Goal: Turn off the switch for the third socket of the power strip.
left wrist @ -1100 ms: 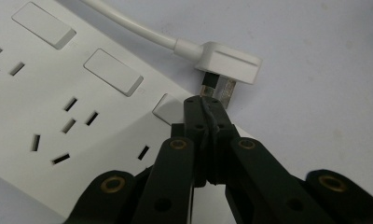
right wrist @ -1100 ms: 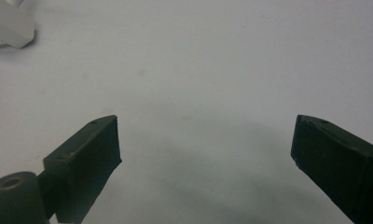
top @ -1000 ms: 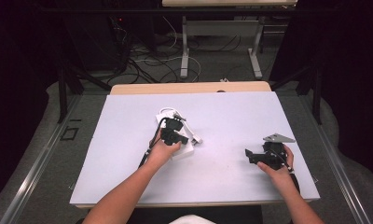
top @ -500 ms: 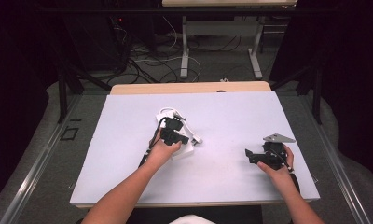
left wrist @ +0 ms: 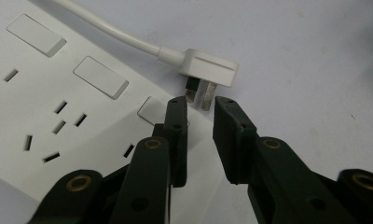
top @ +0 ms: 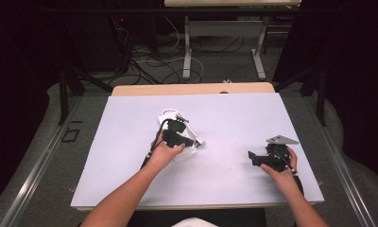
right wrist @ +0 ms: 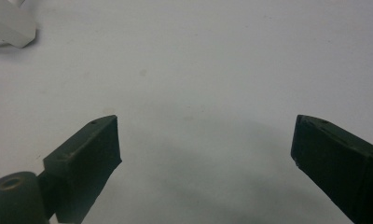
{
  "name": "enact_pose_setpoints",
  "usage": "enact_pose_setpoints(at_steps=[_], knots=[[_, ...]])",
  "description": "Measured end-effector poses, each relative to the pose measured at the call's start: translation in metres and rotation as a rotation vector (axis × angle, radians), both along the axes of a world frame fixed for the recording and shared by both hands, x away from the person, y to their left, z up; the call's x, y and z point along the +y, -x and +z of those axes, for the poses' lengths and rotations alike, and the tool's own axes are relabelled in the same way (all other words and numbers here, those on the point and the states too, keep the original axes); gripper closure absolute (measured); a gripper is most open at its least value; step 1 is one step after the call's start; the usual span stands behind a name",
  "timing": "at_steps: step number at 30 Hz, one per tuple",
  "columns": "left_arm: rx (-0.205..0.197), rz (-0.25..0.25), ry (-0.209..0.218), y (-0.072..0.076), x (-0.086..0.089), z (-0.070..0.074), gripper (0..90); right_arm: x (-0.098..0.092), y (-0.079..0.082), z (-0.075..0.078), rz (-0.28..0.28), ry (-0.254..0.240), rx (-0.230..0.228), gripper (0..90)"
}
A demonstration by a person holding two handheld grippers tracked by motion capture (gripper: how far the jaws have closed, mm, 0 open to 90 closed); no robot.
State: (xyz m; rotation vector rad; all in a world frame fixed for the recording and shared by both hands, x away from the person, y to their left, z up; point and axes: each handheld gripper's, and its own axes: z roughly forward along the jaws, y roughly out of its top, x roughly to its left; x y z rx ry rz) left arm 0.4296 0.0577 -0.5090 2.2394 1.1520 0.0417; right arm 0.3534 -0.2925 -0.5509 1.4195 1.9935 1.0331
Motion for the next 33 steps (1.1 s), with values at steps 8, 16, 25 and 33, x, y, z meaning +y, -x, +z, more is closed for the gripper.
enact_pose_setpoints(at_steps=[8,16,25,33], knots=[[-0.015,-0.012,0.005,0.003,0.0,0.004,64.9,0.0,0.001,0.0,-0.005,-0.004,0.003,7.5],[-0.028,-0.004,0.016,0.006,-0.001,0.01,54.5,0.0,0.001,0.0,-0.005,-0.002,0.002,7.5],[-0.052,0.0,0.011,0.01,-0.001,0.019,43.8,-0.001,0.001,0.001,-0.007,-0.001,0.002,7.5],[-0.083,-0.029,0.004,0.013,-0.002,0.028,34.1,0.0,0.002,0.001,-0.006,-0.001,0.003,7.5]])
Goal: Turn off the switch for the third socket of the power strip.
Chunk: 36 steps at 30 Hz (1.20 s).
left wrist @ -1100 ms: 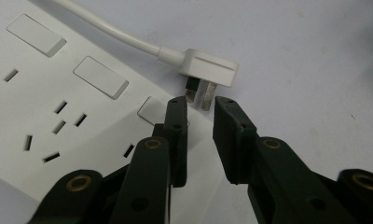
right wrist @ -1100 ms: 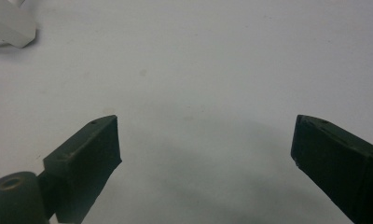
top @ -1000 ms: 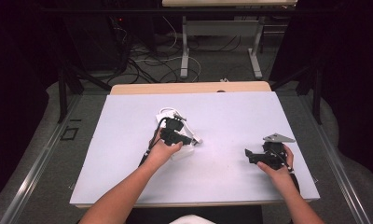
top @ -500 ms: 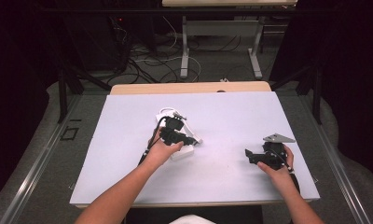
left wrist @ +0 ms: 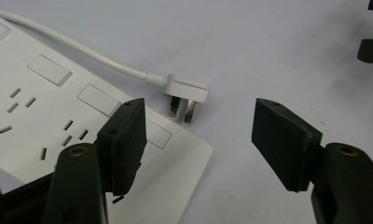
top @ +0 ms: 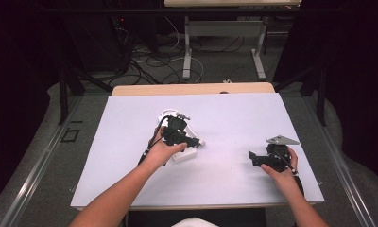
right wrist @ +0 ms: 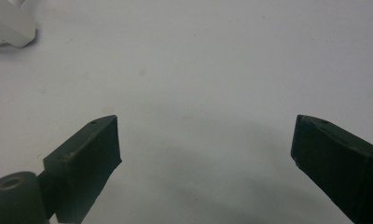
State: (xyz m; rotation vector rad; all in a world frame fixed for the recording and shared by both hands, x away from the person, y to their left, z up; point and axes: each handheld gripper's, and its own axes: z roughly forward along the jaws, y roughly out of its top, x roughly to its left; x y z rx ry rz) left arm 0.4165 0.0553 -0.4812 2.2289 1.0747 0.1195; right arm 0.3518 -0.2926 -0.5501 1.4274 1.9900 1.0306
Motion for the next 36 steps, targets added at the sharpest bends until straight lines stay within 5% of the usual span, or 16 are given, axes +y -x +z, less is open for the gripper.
enact_pose_setpoints(at_steps=[25,36], knots=[[-0.061,-0.078,-0.044,0.009,0.007,0.017,27.4,0.0,0.001,0.001,-0.003,0.005,-0.005,7.5],[-0.073,-0.012,-0.009,0.011,0.022,0.022,27.3,0.0,0.001,0.001,-0.001,0.006,-0.005,7.5]])
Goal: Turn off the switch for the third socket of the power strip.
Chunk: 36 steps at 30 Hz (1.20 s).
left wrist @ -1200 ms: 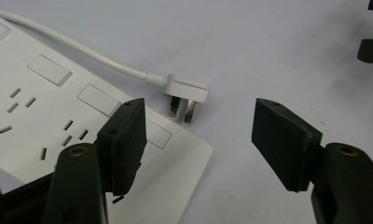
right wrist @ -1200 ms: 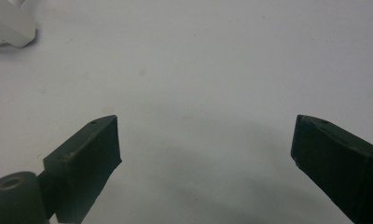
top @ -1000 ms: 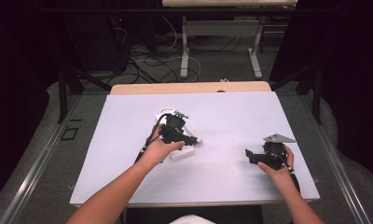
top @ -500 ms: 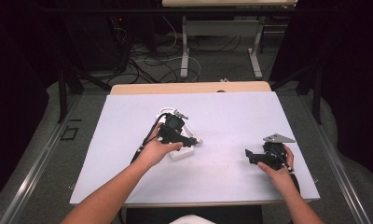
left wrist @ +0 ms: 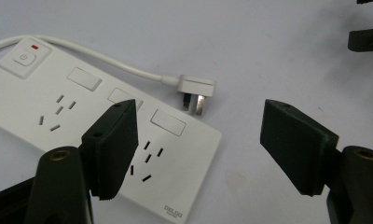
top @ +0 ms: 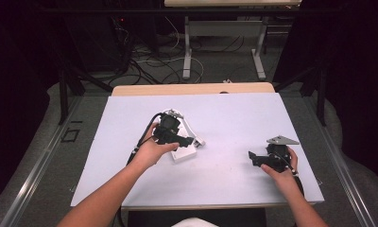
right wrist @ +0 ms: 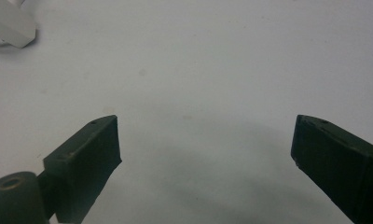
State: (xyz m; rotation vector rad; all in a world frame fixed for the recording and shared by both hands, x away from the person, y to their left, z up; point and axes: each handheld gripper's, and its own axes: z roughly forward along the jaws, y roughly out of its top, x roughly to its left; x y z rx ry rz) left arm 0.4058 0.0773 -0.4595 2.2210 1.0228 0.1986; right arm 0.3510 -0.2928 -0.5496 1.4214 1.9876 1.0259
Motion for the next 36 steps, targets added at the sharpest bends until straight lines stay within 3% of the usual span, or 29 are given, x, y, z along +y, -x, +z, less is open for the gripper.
enact_pose_setpoints(at_steps=[2,17,27,36], knots=[[0.011,0.018,0.013,0.0,0.004,0.001,26.2,0.0,0.0,0.0,-0.001,0.001,-0.001,7.5],[-0.056,0.081,0.05,0.0,0.028,0.005,15.1,0.001,0.0,0.0,0.001,-0.001,0.001,7.5],[-0.072,0.104,0.066,-0.001,0.042,0.004,1.9,0.001,0.0,0.0,0.001,-0.001,0.001,7.5],[-0.085,0.108,0.096,0.003,0.055,0.001,0.2,0.001,0.0,-0.001,0.002,0.002,-0.001,7.5]])
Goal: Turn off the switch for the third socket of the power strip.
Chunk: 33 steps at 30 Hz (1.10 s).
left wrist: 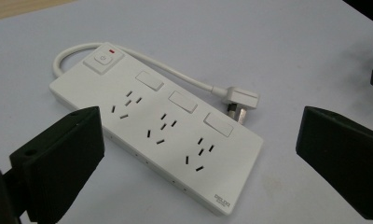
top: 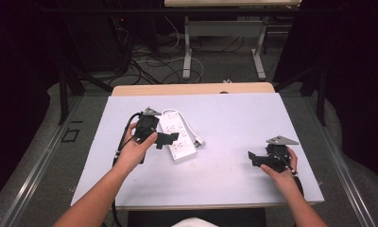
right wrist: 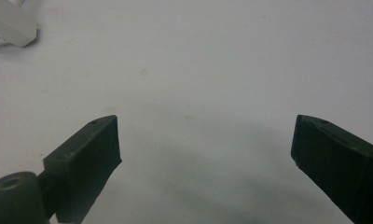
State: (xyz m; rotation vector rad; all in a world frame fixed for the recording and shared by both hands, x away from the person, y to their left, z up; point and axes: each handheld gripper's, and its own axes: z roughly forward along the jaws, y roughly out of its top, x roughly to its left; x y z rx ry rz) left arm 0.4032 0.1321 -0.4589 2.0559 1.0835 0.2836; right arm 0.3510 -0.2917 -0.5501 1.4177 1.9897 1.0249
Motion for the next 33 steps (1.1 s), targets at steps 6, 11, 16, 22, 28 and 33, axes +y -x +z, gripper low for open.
enact_pose_setpoints(at_steps=[6,11,16,22,28,33], knots=[[-0.012,0.019,-0.005,0.003,0.012,0.0,0.2,0.0,0.0,0.0,0.0,0.001,0.0,7.5],[-0.004,0.041,-0.005,0.004,0.026,0.002,0.2,0.0,0.0,0.0,-0.002,0.001,0.001,7.5],[-0.019,0.091,0.005,0.006,0.04,0.001,0.2,0.001,0.0,0.0,-0.002,-0.002,0.003,7.5],[-0.009,0.142,0.024,0.006,0.058,0.0,0.2,0.001,0.0,0.0,-0.005,-0.004,0.005,7.5],[-0.016,0.192,0.043,0.006,0.075,-0.002,0.2,0.001,0.0,-0.001,0.0,0.0,0.004,7.5],[-0.018,0.231,0.052,0.007,0.089,-0.005,0.2,0.002,0.0,-0.001,-0.001,-0.002,0.005,7.5]])
